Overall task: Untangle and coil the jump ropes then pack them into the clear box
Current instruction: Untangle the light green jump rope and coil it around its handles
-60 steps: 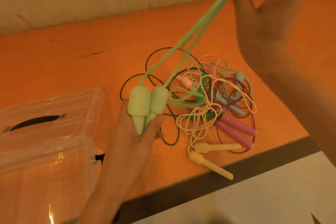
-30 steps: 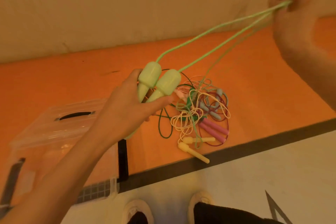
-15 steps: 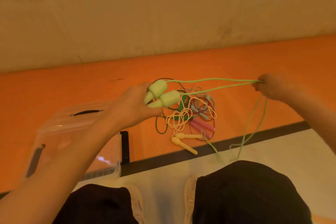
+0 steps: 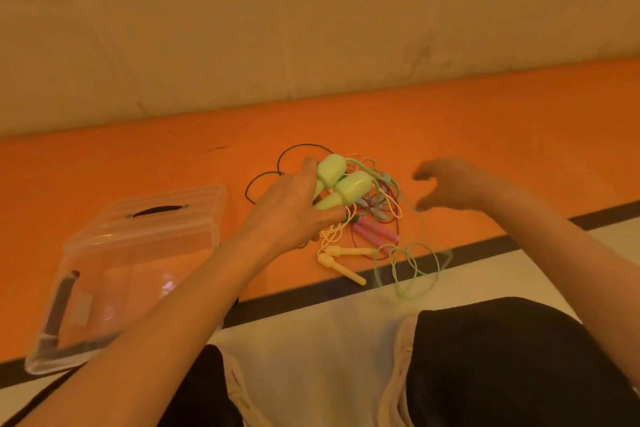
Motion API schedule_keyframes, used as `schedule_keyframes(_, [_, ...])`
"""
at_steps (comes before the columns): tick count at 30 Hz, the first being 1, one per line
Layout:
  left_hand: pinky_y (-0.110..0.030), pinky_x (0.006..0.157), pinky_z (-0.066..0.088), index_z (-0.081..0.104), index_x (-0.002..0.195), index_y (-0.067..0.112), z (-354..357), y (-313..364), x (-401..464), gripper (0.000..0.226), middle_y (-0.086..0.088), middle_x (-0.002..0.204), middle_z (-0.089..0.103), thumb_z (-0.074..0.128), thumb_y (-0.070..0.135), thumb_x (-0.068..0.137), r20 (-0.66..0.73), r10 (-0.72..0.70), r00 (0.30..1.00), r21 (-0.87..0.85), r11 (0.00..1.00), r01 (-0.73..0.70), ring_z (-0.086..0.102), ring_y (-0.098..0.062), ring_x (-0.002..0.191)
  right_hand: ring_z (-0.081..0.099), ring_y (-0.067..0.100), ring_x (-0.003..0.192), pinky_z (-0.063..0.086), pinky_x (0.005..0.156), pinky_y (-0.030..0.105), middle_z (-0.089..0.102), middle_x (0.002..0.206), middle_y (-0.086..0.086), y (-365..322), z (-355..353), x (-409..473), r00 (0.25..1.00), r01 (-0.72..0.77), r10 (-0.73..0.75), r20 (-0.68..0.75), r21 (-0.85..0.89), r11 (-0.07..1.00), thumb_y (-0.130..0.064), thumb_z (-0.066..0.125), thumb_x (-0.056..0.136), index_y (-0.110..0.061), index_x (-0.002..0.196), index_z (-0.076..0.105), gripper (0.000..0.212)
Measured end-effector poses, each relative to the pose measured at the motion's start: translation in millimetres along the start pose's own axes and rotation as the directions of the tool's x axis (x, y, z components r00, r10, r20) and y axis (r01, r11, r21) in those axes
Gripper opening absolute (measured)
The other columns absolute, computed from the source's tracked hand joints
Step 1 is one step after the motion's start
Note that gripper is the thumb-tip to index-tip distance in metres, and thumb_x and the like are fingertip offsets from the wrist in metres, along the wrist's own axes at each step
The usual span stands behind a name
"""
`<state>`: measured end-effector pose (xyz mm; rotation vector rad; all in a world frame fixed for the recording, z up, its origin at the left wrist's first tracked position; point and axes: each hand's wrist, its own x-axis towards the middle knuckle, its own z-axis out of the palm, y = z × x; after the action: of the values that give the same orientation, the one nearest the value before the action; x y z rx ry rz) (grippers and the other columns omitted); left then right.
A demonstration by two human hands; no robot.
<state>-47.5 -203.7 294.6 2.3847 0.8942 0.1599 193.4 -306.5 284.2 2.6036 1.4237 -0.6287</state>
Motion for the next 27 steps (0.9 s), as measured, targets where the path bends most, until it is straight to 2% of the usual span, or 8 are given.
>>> schedule_keyframes(3, [-0.044, 0.058, 0.054, 0.042, 0.112, 0.019, 6.3, 0.6, -0.2, 0.047, -0.004, 0.08, 0.063, 0.068, 0.042, 0.08, 0.01, -0.031, 0.999, -0.056, 0.998, 0.031, 0.066, -0.018, 0.057, 0.053, 0.0, 0.076, 0.038, 0.064, 0.011, 0.051, 0.137, -0.003, -42.8, -10.8, -7.0, 0.958, 0.286, -0.277, -0.068, 0.233, 0.93, -0.023, 0.083, 0.072, -0.022, 0.144, 0.039, 0.084])
schedule_keyframes(6, [-0.043, 0.053, 0.055, 0.042, 0.112, 0.021, 5.4, -0.6, -2.3, 0.049, -0.005, 0.08, 0.063, 0.068, 0.041, 0.077, 0.033, -0.057, 0.998, -0.201, 0.978, 0.063, 0.065, -0.017, 0.051, 0.046, -0.007, 0.062, 0.035, 0.055, 0.003, 0.054, 0.129, -0.005, -60.5, -8.5, -9.4, 0.903, 0.424, -0.377, -0.208, 0.285, 0.86, -0.014, 0.08, 0.074, -0.023, 0.143, 0.041, 0.079])
schedule_keyframes(9, [-0.038, 0.049, 0.055, 0.038, 0.118, 0.027, -1.5, -2.2, -7.7, 0.056, -0.004, 0.081, 0.061, 0.07, 0.039, 0.074, 0.047, -0.044, 0.998, -0.283, 0.957, 0.055, 0.064, -0.018, 0.051, 0.053, 0.009, 0.062, 0.042, 0.056, 0.013, 0.067, 0.115, -0.004, -61.3, -0.6, -11.3, 0.879, 0.474, -0.37, -0.303, 0.453, 0.755, -0.014, 0.075, 0.08, -0.021, 0.126, 0.061, 0.049])
schedule_keyframes(11, [-0.038, 0.048, 0.054, 0.037, 0.12, 0.027, -4.9, -3.5, -9.3, 0.059, -0.003, 0.084, 0.06, 0.074, 0.033, 0.075, 0.043, -0.02, 0.999, -0.246, 0.969, 0.03, 0.063, -0.018, 0.052, 0.056, 0.021, 0.068, 0.049, 0.064, 0.034, 0.071, 0.105, -0.003, -61.0, 4.7, -13.7, 0.877, 0.479, -0.352, -0.326, 0.574, 0.664, -0.012, 0.071, 0.084, -0.021, 0.113, 0.069, 0.031])
schedule_keyframes(12, [-0.038, 0.049, 0.053, 0.037, 0.119, 0.027, -6.3, -4.6, -8.9, 0.058, -0.003, 0.085, 0.059, 0.075, 0.033, 0.075, 0.031, -0.011, 0.999, -0.203, 0.979, 0.017, 0.063, -0.017, 0.051, 0.055, 0.019, 0.069, 0.05, 0.066, 0.037, 0.071, 0.102, 0.0, -62.7, 6.6, -14.8, 0.873, 0.487, -0.344, -0.345, 0.606, 0.629, -0.01, 0.07, 0.085, -0.022, 0.107, 0.07, 0.025])
schedule_keyframes(17, [-0.038, 0.052, 0.043, 0.035, 0.123, 0.03, -9.0, -11.8, -6.4, 0.058, 0.006, 0.08, 0.054, 0.069, 0.031, 0.076, -0.051, 0.054, 0.997, -0.076, 0.995, -0.058, 0.056, -0.009, 0.062, 0.06, 0.021, 0.078, 0.049, 0.071, 0.034, 0.071, 0.097, 0.008, -72.4, 16.0, -16.3, 0.882, 0.471, -0.251, -0.4, 0.715, 0.516, -0.008, 0.068, 0.085, -0.024, 0.106, 0.072, 0.026])
schedule_keyframes(21, [-0.03, 0.049, 0.034, 0.03, 0.127, 0.031, -11.1, -12.3, -3.7, 0.063, 0.012, 0.083, 0.047, 0.068, 0.028, 0.077, -0.102, 0.052, 0.993, -0.023, 0.998, -0.055, 0.048, -0.004, 0.066, 0.052, -0.001, 0.065, 0.041, 0.06, 0.013, 0.067, 0.08, -0.007, -75.5, 18.0, -14.0, 0.893, 0.447, -0.216, -0.395, 0.72, 0.531, -0.013, 0.067, 0.087, -0.025, 0.098, 0.071, 0.017])
schedule_keyframes(27, [-0.029, 0.05, 0.026, 0.04, 0.1, 0.026, -12.6, -15.6, -5.4, 0.045, 0.012, 0.075, 0.04, 0.073, 0.04, 0.074, -0.152, -0.019, 0.988, 0.134, 0.99, 0.039, 0.044, -0.015, 0.071, 0.058, 0.004, 0.063, 0.046, 0.06, 0.022, 0.069, 0.077, 0.008, -78.6, 9.2, -14.9, 0.905, 0.426, -0.223, -0.364, 0.751, 0.504, -0.005, 0.067, 0.086, -0.017, 0.087, 0.07, 0.012])
